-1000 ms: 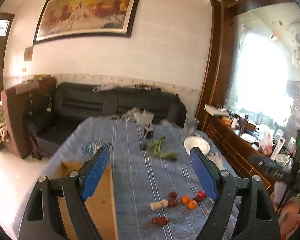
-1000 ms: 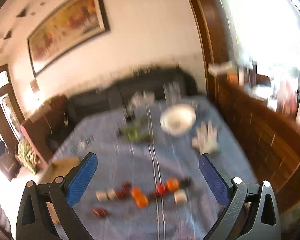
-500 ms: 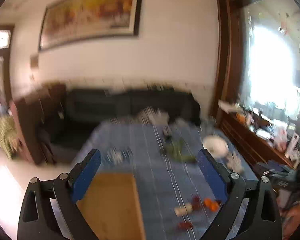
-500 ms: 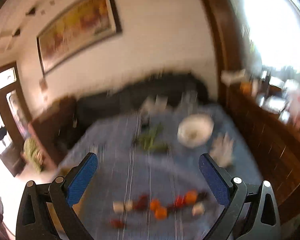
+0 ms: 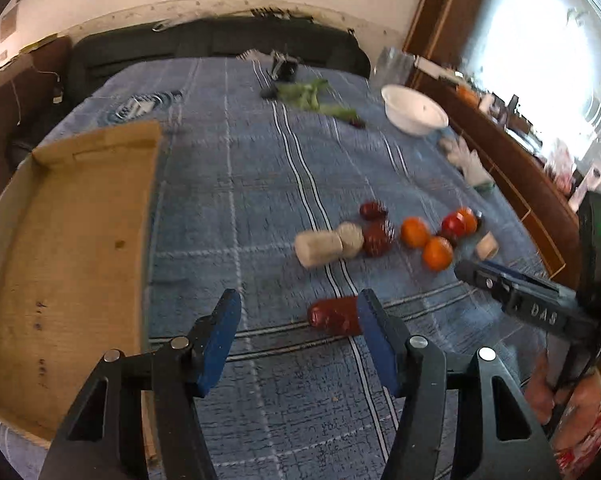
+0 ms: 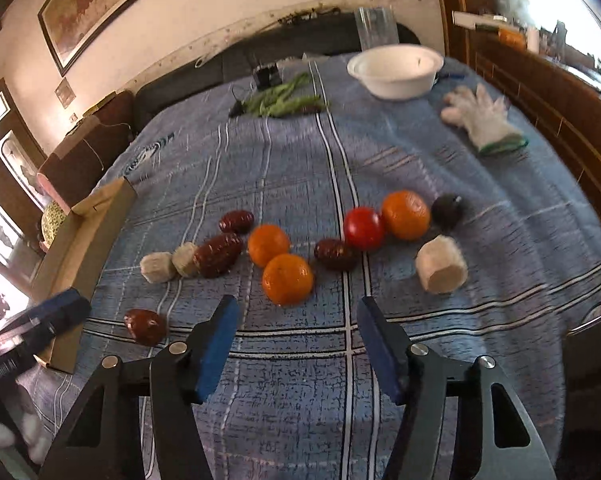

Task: Organize fruits
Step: 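Grasp a red date with the left tool while the right tool grasps a mandarin, then carry date and mandarin into the cardboard tray and open both tools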

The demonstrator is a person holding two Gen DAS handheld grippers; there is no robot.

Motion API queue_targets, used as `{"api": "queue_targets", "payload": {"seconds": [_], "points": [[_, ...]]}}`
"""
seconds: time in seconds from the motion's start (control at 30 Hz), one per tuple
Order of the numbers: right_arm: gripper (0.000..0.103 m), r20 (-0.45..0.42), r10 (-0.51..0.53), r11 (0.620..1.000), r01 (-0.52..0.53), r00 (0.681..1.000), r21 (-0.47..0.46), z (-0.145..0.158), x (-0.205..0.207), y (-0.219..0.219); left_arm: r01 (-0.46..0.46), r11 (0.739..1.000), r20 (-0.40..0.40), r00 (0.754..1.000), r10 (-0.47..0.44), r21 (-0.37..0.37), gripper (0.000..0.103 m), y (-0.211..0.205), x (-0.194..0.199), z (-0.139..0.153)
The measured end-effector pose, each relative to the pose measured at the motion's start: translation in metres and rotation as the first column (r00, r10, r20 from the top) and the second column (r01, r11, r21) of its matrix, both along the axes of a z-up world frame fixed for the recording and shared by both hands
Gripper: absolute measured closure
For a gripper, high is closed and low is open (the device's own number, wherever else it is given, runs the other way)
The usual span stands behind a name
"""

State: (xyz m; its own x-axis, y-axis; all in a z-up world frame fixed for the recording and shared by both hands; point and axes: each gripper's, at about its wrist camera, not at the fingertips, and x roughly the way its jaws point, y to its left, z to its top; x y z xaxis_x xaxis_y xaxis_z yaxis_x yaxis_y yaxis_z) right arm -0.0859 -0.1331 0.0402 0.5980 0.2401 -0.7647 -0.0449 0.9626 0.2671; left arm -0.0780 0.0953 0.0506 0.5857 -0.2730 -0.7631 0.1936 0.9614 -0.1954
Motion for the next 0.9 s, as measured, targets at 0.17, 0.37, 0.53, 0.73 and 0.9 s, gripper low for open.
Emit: {"api": "queue_targets", "payload": {"seconds": [0.17, 0.37, 0.53, 0.73, 0.9], "points": [[0.04, -0.01, 0.004, 1.0, -0.004, 1.0, 0.014, -0.006, 0.013, 0.008, 0.02, 1.0, -0.021, 1.0, -0.02, -0.002, 0.043, -0.004, 0.007, -0.009], [0.042, -0.016, 0.019, 1.0, -0.019, 1.0, 0.018, -0.009, 0.027, 0.016, 0.069, 0.997, -0.013, 0.998, -0.068, 0.044, 0.043, -0.021, 0.013, -0.013], [0.055, -0.028, 0.03, 0.999, -0.03, 0.999, -0.016, -0.012, 0.034, 0.023, 0.11, 0.992, -0.006, 0.994, -0.11, 0.062, 0.043, -0.035, 0.014, -0.016], [0.069, -0.031, 0.014, 1.0, -0.015, 0.999, -0.015, -0.012, 0.032, 0.019, 0.143, 0.988, -0.019, 0.99, -0.142, 0.053, 0.074, -0.044, 0.012, -0.023], [0.069, -0.027, 0.016, 1.0, -0.016, 1.0, 0.006, -0.006, 0.021, 0.02, 0.097, 0.995, 0.027, 0.995, -0.096, -0.036, 0.074, -0.019, 0.001, -0.003]]}}
